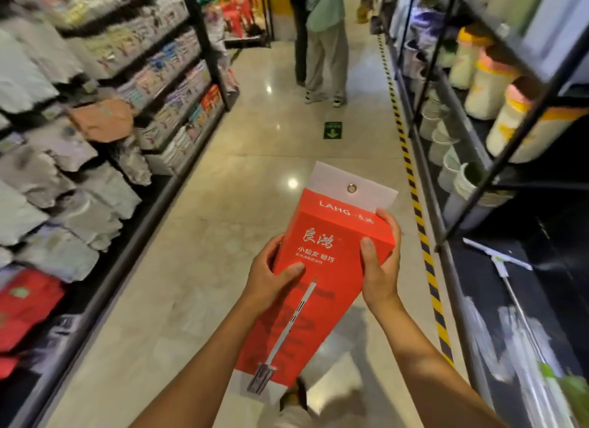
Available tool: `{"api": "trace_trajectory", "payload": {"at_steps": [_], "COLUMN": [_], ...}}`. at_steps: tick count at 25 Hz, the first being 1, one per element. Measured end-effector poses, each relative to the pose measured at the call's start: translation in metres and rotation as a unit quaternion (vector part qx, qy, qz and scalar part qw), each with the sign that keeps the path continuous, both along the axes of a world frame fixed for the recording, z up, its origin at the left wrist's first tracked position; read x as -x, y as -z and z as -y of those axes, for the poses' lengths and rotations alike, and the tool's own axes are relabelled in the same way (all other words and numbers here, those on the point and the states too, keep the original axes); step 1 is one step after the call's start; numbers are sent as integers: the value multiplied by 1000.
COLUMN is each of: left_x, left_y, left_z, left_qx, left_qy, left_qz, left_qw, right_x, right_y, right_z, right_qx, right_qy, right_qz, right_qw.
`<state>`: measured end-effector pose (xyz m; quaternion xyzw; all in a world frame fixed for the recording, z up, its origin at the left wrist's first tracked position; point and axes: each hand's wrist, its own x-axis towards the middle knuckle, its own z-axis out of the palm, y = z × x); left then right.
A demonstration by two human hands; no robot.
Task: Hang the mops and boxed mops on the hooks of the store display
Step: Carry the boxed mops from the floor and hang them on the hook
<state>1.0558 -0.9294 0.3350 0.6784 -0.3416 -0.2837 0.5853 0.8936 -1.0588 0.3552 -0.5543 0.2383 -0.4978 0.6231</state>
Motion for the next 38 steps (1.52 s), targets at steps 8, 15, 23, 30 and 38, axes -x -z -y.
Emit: {"api": "trace_trajectory", "payload": {"at_steps": [8,15,23,30,38], "left_x": [-104,-88,42,141,215], "left_y": [0,-1,-6,-27,-115], "left_z": [151,343,542,649,736], "left_qx": [47,41,53,83,185], "left_qy": [-1,172,327,413,475], "left_qz": [4,-18,-42,-51,-88], "left_qw": [999,984,943,906,856], "right_x": [-108,-60,80,179,240], "right_y": [-9,-8,-22,-64,-163], "right_z": [146,282,415,479,531], "right_qx": [2,1,2,68,149], "right_qy": [37,185,346,441,509], "right_qz": [-3,-16,-26,-77,-125], "right_qw": [999,983,938,892,839]}}
